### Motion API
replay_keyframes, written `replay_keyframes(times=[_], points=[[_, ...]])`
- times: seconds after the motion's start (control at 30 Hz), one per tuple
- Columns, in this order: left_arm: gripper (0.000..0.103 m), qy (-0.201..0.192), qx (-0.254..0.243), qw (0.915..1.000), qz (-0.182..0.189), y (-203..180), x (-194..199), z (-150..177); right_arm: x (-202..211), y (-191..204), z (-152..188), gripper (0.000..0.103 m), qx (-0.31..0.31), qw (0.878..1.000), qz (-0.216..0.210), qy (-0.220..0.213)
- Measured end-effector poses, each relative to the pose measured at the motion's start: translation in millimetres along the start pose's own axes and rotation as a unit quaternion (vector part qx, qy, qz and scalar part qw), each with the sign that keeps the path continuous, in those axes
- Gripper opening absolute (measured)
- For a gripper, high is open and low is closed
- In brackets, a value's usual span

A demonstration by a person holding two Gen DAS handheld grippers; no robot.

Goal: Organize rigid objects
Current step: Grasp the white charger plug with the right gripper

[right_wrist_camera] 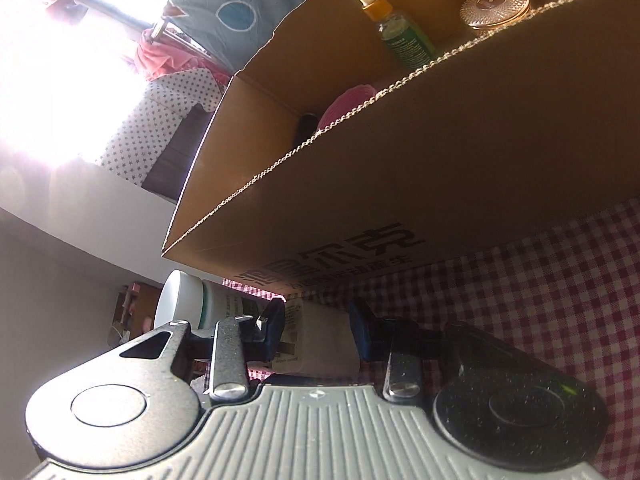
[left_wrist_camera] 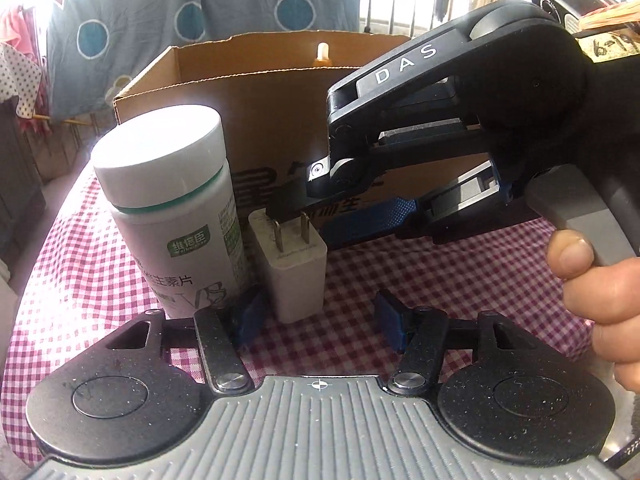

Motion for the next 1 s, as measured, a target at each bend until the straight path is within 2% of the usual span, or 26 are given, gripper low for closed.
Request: replay_keyframes(times=[0.27, 0.5, 0.67, 1.0], points=[[0.056, 0.001, -0.016, 0.9993, 0.035, -11, 4, -5, 26, -14, 6, 0.038, -0.023, 1.000, -0.004, -0.018], [0.053, 0.007, -0.042, 0.9965, 0.072, -41, 16, -3, 64, -33, 23, 0.038, -0.055, 0.997, 0.001, -0.053], [0.052, 0.011, -0.061, 0.9952, 0.076, -51, 17, -2, 82, -42, 33, 0.039, -0.067, 0.995, -0.003, -0.070], [0.049, 0.020, -0.059, 0.9963, 0.059, -57, 15, -4, 99, -52, 31, 0.039, -0.069, 0.995, -0.009, -0.073]])
Point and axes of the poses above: each gripper's, at about its wrist camera, not at the fingertips, and x roughly against the way its jaws point, y to its left, z to its underside, the point moved 7 cm from there along -x, roughly the way its jaws point, and after that the axes turned 8 degrees about -z, right-handed, at the moved point
